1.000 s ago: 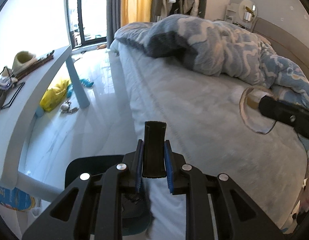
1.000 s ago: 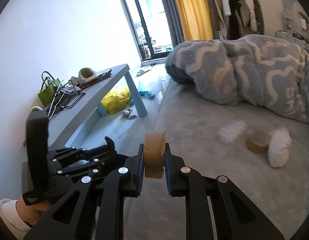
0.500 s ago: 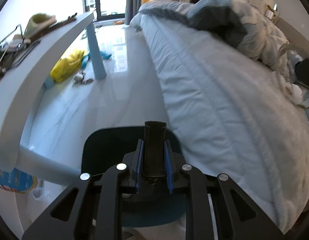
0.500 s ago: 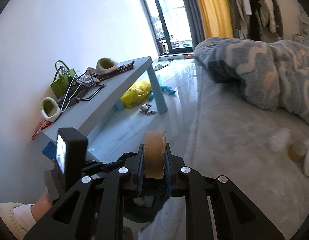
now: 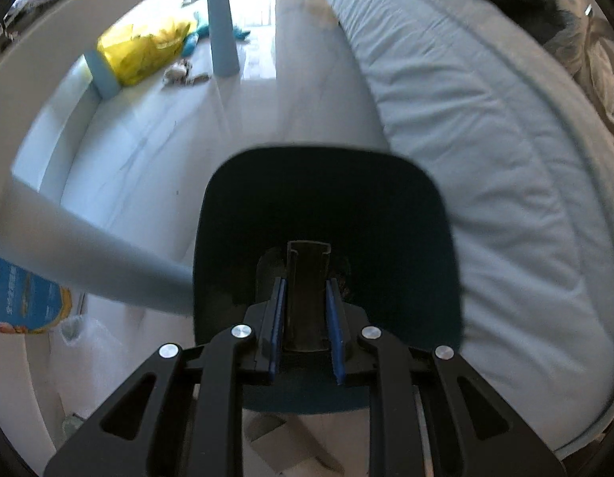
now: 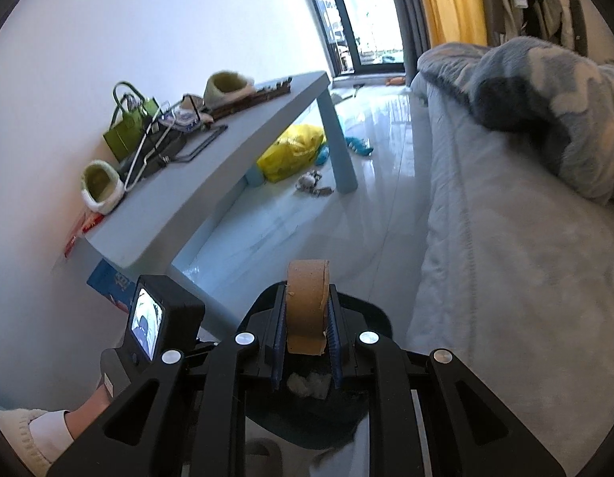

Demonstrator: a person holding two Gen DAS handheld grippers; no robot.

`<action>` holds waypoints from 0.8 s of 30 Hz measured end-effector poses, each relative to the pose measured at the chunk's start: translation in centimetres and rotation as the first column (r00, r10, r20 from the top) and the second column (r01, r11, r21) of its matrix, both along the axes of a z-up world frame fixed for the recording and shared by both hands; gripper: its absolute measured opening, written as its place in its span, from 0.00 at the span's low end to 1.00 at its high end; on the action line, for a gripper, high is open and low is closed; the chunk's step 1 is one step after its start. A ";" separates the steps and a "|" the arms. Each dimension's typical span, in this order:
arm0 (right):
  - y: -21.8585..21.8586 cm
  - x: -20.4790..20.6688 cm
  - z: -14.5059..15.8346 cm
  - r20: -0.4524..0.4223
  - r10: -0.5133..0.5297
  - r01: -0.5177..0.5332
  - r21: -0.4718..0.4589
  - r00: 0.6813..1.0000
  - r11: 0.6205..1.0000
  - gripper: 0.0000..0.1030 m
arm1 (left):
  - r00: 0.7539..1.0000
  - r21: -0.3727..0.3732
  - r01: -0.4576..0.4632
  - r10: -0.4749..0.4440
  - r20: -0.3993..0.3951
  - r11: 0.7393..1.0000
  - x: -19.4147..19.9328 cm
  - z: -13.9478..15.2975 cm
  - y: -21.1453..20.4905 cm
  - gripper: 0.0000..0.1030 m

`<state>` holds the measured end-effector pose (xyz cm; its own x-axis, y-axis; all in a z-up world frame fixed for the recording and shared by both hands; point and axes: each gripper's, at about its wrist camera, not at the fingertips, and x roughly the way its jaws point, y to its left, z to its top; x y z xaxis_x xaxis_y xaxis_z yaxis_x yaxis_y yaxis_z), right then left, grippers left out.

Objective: Collect trash
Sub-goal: 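Open the left tool dropping the curved piece into the bin while the right tool holds the tape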

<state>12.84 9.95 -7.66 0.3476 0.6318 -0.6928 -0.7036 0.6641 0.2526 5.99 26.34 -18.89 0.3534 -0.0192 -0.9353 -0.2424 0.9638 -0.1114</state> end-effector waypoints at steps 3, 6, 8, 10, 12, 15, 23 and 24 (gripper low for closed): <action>1.5 -0.1 -1.1 -0.013 0.011 -0.011 -0.025 1.000 1.000 0.18 | 0.999 -0.004 -0.003 0.003 -0.037 1.000 -0.4 -1.0 0.7 0.21; 2.8 -0.3 -2.2 -0.019 0.013 -0.014 -0.046 1.000 0.999 0.18 | 0.999 -0.034 -0.015 0.013 -0.042 0.999 -0.9 -1.3 1.4 0.22; 3.2 0.0 -2.9 -0.026 0.014 -0.016 -0.058 1.000 0.998 0.18 | 0.999 -0.039 -0.007 0.005 -0.034 0.999 -1.0 -1.0 1.5 0.28; 3.7 0.0 -3.6 -0.034 0.014 -0.017 -0.074 0.999 0.997 0.18 | 1.000 -0.031 0.003 -0.003 -0.017 1.000 -1.2 -0.5 1.4 0.45; 3.8 0.2 -4.2 -0.040 0.012 -0.016 -0.088 0.999 0.996 0.18 | 1.000 -0.025 0.016 -0.016 0.004 1.000 -1.4 0.1 1.1 0.50; 4.2 0.5 -5.2 -0.054 -0.001 -0.004 -0.103 0.999 0.995 0.18 | 0.999 -0.020 0.020 -0.019 0.034 1.000 -1.9 1.0 1.3 0.59; 5.6 0.9 -6.8 -0.075 -0.012 0.003 -0.127 0.997 0.992 0.18 | 0.993 -0.007 0.007 -0.006 0.117 1.000 -2.8 3.9 2.5 0.65; 5.7 0.9 -7.1 -0.079 -0.014 0.004 -0.129 0.997 0.992 0.18 | 0.990 -0.007 0.002 -0.001 0.140 1.000 -3.0 4.6 2.7 0.64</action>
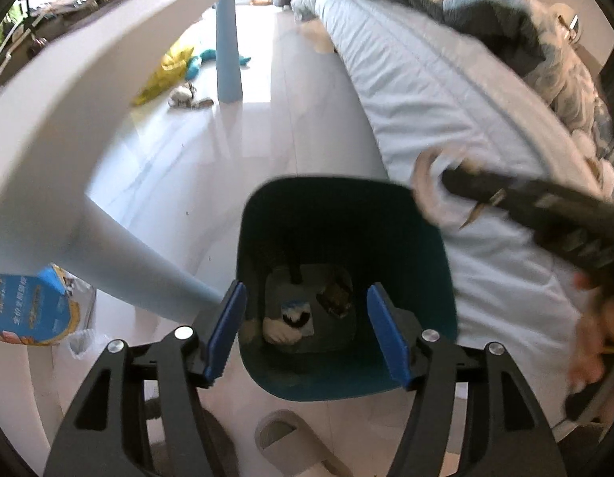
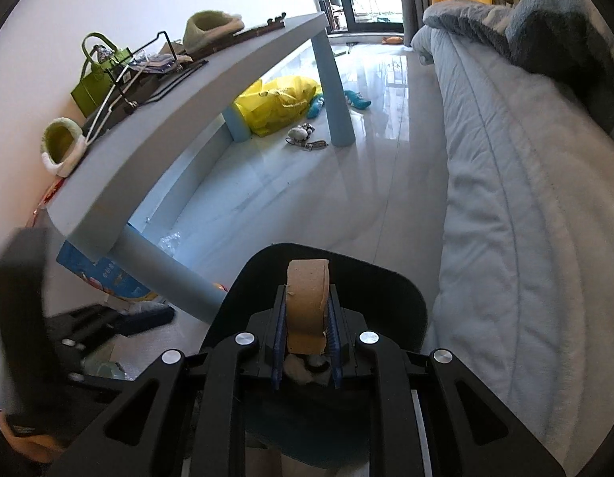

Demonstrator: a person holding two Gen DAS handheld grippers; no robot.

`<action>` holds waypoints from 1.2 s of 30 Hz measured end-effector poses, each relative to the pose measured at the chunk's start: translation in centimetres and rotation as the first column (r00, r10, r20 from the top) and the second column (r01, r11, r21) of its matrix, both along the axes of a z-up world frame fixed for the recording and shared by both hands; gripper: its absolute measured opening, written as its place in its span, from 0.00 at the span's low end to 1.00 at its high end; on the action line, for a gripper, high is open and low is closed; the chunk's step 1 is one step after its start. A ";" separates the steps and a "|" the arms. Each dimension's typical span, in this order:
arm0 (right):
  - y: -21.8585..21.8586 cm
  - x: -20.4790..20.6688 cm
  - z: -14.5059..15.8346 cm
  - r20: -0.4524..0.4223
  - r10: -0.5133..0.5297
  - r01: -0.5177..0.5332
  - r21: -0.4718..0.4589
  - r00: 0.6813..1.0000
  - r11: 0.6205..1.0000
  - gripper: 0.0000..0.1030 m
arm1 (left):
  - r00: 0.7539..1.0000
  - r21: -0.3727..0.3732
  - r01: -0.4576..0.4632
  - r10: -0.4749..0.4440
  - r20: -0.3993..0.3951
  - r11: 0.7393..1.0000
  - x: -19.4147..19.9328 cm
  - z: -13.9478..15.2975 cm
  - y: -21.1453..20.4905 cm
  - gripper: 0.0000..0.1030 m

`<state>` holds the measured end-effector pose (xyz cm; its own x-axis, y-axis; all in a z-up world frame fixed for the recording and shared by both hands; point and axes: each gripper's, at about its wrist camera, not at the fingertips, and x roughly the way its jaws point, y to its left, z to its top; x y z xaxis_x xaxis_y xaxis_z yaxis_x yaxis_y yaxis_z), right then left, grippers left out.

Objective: Collect trash
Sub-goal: 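Open the left tool dropping the curved piece into the bin while the right tool holds the tape, then open the right tool over the bin, dropping the brown tape roll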

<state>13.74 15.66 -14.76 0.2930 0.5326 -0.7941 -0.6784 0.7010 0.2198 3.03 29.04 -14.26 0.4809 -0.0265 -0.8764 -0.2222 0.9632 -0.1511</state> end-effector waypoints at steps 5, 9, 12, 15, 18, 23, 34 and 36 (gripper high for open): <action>0.8 0.1 -2.0 -0.028 -0.008 0.007 -0.037 1.000 0.999 0.18 | 0.996 0.014 -0.029 0.028 0.081 0.999 -0.7 2.5 0.7 0.56; 1.4 0.1 -3.9 -0.085 -0.008 0.002 -0.067 0.996 0.998 0.18 | 0.989 0.031 -0.035 0.030 0.148 0.999 -1.4 4.6 0.9 0.51; 1.8 -0.1 -4.9 -0.104 -0.003 -0.007 -0.092 0.995 0.996 0.18 | 0.981 0.022 -0.049 0.044 0.188 0.999 -1.6 6.0 1.0 0.45; 2.0 -0.2 -6.1 -0.157 0.014 -0.033 -0.117 0.987 0.993 0.18 | 0.973 0.010 -0.057 0.053 0.227 0.998 -1.6 7.5 0.8 0.45; 2.0 -0.5 -7.0 -0.178 0.013 -0.039 -0.139 0.984 0.989 0.18 | 0.965 -0.005 -0.055 0.054 0.255 0.998 -1.6 8.9 0.6 0.45; 1.6 -0.6 -7.4 -0.168 0.014 -0.042 -0.168 0.986 0.985 0.44 | 0.952 -0.006 -0.039 0.039 0.305 0.999 -1.8 11.4 -0.3 0.45; 0.1 -1.0 -4.1 -0.123 0.039 -0.053 -0.115 0.992 0.992 0.71 | 0.920 0.046 -0.036 0.015 0.391 0.998 -1.7 15.5 -1.9 0.45; -0.4 -1.2 -2.8 -0.104 0.049 -0.059 -0.092 0.993 0.994 0.72 | 0.917 0.046 -0.038 0.016 0.399 0.998 -1.7 15.9 -2.3 0.45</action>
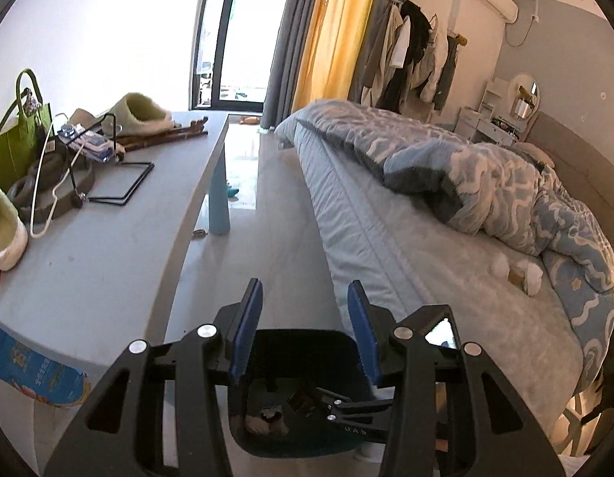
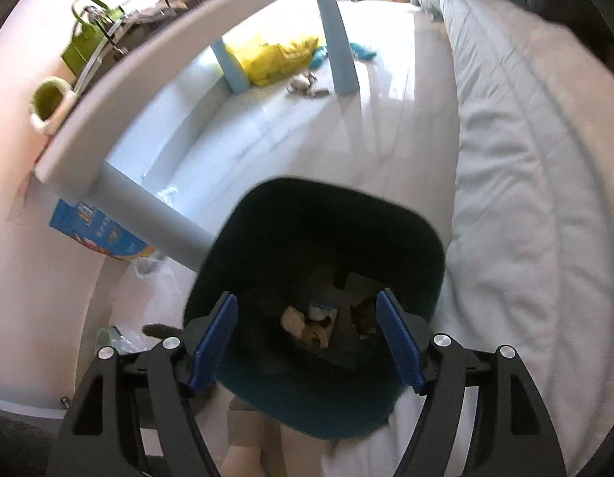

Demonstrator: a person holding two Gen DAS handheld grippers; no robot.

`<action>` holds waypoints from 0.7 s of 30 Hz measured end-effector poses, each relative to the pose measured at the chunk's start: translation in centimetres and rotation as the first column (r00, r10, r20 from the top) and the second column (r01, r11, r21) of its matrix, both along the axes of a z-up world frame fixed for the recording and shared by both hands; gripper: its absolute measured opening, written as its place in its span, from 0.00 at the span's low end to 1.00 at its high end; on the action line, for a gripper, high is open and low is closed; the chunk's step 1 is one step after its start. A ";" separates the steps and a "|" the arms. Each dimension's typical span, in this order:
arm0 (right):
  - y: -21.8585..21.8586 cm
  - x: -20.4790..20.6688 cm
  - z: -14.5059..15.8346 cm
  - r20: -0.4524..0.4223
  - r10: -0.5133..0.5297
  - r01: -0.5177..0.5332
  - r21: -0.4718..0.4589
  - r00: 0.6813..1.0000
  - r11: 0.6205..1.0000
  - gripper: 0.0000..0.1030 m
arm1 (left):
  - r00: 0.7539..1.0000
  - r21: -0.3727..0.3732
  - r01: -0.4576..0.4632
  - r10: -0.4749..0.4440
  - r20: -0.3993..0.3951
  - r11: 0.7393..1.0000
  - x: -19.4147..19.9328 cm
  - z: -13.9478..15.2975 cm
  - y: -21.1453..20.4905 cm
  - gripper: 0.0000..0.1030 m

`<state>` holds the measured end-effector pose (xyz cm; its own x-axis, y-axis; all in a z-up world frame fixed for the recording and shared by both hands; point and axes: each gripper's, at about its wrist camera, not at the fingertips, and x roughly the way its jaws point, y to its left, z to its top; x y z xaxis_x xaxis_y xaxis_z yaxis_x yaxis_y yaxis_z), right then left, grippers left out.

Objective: Collect trash
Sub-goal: 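Open the right tool over the bin, dropping the brown tape roll, then move both open tools back to the items on the bed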

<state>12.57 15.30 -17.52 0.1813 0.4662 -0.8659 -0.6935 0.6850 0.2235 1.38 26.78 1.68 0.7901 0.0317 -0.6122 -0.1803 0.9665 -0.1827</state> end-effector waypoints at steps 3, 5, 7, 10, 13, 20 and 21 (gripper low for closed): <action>-0.8 -0.2 1.8 0.031 0.003 -0.004 0.023 1.000 1.000 0.73 | 1.000 0.002 -0.001 0.001 0.017 1.000 0.2 0.8 -0.5 0.45; -1.4 -0.4 2.8 0.047 0.007 -0.009 0.037 0.999 0.999 0.73 | 1.000 0.024 -0.002 0.002 0.028 1.000 0.4 1.4 -1.2 0.45; -2.2 -0.3 3.7 0.062 0.012 -0.015 0.052 0.998 0.999 0.74 | 0.999 0.041 -0.003 0.001 0.038 0.999 0.6 1.9 -1.7 0.45; -3.4 -0.3 5.2 0.089 0.011 -0.018 0.079 0.996 0.997 0.75 | 0.999 0.050 -0.001 -0.001 0.054 0.999 0.9 2.7 -2.5 0.45; -5.0 0.0 6.8 0.112 -0.006 -0.007 0.118 0.994 0.993 0.76 | 0.998 0.046 0.009 -0.012 0.068 0.999 1.3 3.1 -3.5 0.45; -8.5 0.3 9.3 0.176 -0.059 0.031 0.161 0.983 0.986 0.78 | 0.995 0.036 0.044 -0.047 0.085 0.998 2.5 3.6 -6.3 0.51; -9.0 0.4 9.6 0.192 -0.067 0.037 0.158 0.979 0.987 0.78 | 0.995 0.035 0.045 -0.048 0.084 0.998 2.7 3.5 -6.6 0.51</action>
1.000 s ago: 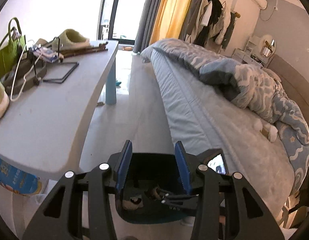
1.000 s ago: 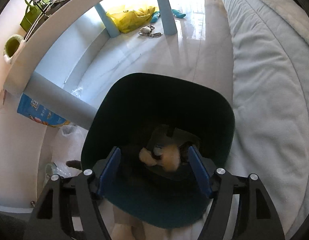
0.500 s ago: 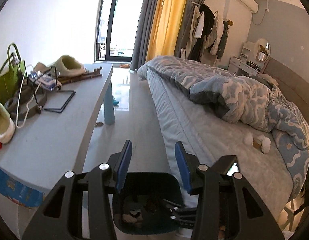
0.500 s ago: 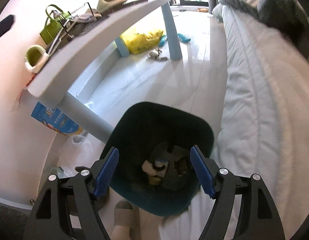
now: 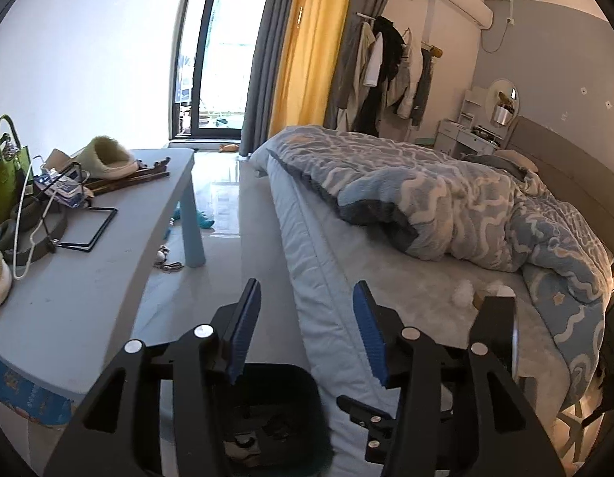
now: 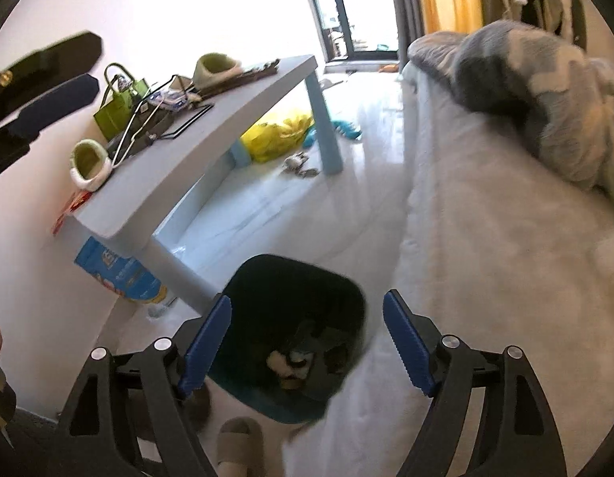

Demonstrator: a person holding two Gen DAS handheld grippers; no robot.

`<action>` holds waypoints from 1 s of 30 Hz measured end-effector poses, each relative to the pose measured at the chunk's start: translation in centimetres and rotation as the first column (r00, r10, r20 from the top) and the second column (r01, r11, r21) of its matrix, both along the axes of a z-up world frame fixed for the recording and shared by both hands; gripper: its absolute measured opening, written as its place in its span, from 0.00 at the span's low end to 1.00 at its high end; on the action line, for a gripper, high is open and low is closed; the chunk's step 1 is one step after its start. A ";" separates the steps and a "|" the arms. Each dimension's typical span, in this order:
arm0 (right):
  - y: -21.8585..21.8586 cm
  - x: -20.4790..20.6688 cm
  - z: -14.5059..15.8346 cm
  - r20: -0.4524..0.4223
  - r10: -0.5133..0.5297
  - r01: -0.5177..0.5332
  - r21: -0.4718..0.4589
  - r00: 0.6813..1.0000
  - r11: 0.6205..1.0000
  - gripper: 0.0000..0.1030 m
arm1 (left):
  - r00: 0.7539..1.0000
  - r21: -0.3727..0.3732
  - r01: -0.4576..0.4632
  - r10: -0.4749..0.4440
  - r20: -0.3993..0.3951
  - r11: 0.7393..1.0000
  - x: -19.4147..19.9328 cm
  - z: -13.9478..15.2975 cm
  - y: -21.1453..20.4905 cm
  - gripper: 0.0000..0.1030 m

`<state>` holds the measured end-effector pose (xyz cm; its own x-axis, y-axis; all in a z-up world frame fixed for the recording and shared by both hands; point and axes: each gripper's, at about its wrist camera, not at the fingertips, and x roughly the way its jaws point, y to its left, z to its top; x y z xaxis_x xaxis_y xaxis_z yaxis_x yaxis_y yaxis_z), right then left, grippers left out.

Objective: Collect trash
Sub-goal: 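Move both open tools back to the items on the bed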

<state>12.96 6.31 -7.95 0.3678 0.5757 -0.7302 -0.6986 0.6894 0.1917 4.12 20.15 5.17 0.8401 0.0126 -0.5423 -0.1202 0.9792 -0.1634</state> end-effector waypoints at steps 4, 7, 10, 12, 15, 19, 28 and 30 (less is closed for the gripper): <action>-2.1 0.5 1.0 0.038 -0.038 0.037 0.014 0.999 0.999 0.79 | 1.000 0.010 0.014 -0.014 -0.005 1.000 0.9 -0.3 -1.7 0.53; -3.8 1.1 1.6 0.051 -0.068 0.066 0.030 0.996 0.997 0.81 | 1.000 0.017 0.016 -0.016 -0.005 1.000 1.3 -0.5 -2.5 0.56; -5.3 1.6 2.0 0.062 -0.103 0.100 0.042 0.993 0.994 0.81 | 0.999 -0.032 0.036 -0.036 -0.010 0.999 2.1 -1.0 -3.3 0.57; -6.4 2.0 2.3 0.067 -0.126 0.123 0.048 0.990 0.991 0.81 | 0.999 -0.033 0.044 -0.044 -0.012 0.999 2.5 -1.3 -4.0 0.58; -8.0 2.6 2.6 0.077 -0.158 0.155 0.053 0.984 0.987 0.83 | 0.998 -0.050 0.063 -0.065 -0.025 0.997 3.5 -1.7 -5.0 0.58; -9.9 3.5 2.5 0.088 -0.186 0.183 0.043 0.979 0.982 0.83 | 0.994 -0.051 0.099 -0.101 -0.031 0.994 4.7 -1.9 -6.4 0.63; -14.5 6.6 2.9 0.097 -0.274 0.270 0.054 0.957 0.961 0.84 | 0.992 -0.045 0.116 -0.118 -0.040 0.992 7.3 -2.7 -8.6 0.67; -15.4 7.2 3.0 0.106 -0.290 0.286 0.054 0.951 0.957 0.84 | 0.992 -0.051 0.118 -0.121 -0.042 0.992 7.8 -2.8 -8.9 0.68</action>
